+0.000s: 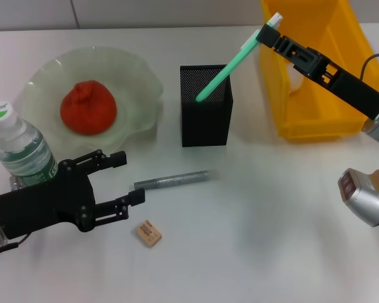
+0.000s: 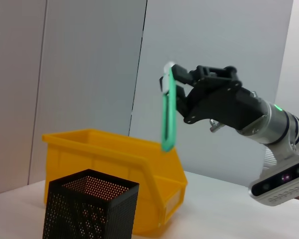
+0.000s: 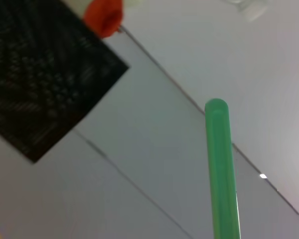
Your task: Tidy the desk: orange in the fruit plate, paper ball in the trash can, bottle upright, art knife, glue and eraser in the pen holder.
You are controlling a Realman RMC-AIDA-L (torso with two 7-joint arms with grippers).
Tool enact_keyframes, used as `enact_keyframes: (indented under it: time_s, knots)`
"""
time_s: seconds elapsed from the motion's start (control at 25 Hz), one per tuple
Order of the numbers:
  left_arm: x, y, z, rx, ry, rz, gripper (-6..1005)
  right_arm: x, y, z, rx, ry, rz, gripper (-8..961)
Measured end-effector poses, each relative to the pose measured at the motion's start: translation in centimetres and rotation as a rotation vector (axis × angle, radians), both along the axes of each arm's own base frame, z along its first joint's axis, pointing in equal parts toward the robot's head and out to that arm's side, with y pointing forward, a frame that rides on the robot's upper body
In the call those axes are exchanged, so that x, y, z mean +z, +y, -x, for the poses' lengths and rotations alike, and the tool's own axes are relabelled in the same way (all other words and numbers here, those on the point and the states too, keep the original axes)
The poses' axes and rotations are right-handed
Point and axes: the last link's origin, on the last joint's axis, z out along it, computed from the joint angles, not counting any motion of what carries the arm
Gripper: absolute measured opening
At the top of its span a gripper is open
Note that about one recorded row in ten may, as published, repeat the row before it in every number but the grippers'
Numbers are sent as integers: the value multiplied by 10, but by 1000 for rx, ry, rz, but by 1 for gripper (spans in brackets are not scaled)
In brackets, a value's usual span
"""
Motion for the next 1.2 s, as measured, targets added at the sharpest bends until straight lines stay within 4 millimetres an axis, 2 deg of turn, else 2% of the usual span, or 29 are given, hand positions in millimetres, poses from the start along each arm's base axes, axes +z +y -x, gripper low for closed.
enact_keyframes:
  time_s: [0.52,0.72,1.2]
  knots:
    - [-1,-1,0,-2,1,2,780,4,22,-8,-71,-118,-127,178]
    - [-2,-2,0,0,-2,5,780,1,31,-8,-95,-156,-128,177]
    - [-3,-3,0,6,-10,9,780,-10,35,-2,-80,-202,-91,177]
